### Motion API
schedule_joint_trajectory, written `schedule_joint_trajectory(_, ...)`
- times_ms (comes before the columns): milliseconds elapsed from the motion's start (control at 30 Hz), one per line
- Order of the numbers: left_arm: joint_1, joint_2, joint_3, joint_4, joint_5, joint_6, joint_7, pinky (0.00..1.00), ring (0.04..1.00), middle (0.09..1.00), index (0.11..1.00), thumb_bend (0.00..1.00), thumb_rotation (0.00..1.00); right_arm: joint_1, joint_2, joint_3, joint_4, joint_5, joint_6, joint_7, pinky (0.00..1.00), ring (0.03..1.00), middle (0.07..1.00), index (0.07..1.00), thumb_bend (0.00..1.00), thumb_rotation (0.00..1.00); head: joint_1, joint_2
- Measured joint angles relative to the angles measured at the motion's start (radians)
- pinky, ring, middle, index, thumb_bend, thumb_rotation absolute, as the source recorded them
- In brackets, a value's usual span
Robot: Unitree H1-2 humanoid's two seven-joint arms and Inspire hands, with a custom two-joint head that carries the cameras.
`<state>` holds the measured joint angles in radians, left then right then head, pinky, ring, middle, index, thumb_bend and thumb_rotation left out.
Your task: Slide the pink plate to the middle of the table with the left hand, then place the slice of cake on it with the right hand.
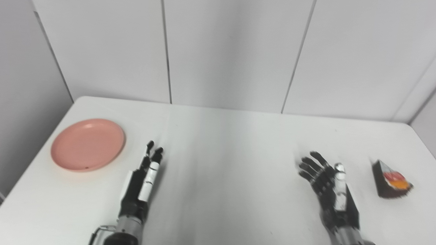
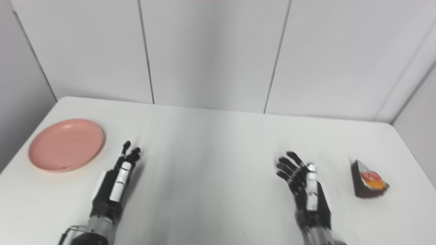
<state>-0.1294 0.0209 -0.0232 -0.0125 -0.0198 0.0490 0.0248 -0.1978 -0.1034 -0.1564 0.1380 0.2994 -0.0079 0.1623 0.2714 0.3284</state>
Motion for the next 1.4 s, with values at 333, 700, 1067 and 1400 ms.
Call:
schedule_joint_trajectory(333, -0.024, -0.008, -0.004, 0.060, 0.022, -0.055, 0.004, 0.98, 0.944, 0.935, 1.000, 0.49, 0.95, -0.022, -0.007, -0.013, 0.034, 0.014, -0.003, 0.003, 0.82, 0.803, 0.790, 0.818, 0.77, 1.00, 0.038, -0.049)
schedule_joint_trajectory(700, -0.034, -0.008, -0.004, 0.086, 0.031, -0.086, 0.004, 0.98, 0.955, 0.950, 1.000, 0.56, 0.91, -0.033, -0.006, -0.010, 0.050, 0.000, -0.007, 0.002, 0.80, 0.784, 0.778, 0.808, 0.74, 1.00, 0.037, -0.048)
schedule_joint_trajectory(1067, -0.053, -0.003, 0.015, -0.067, 0.013, -0.086, -0.008, 0.92, 0.894, 0.888, 0.931, 0.76, 0.88, -0.022, 0.004, 0.014, 0.025, -0.041, -0.010, -0.005, 0.75, 0.752, 0.753, 0.783, 0.77, 0.95, -0.018, -0.012)
schedule_joint_trajectory(1400, -0.335, 0.125, 0.197, -0.090, -0.023, -0.033, 0.003, 0.85, 0.843, 0.840, 0.821, 0.79, 0.89, 0.009, 0.028, 0.037, -0.028, -0.082, -0.012, -0.034, 0.75, 0.766, 0.768, 0.769, 0.70, 0.93, -0.029, -0.011)
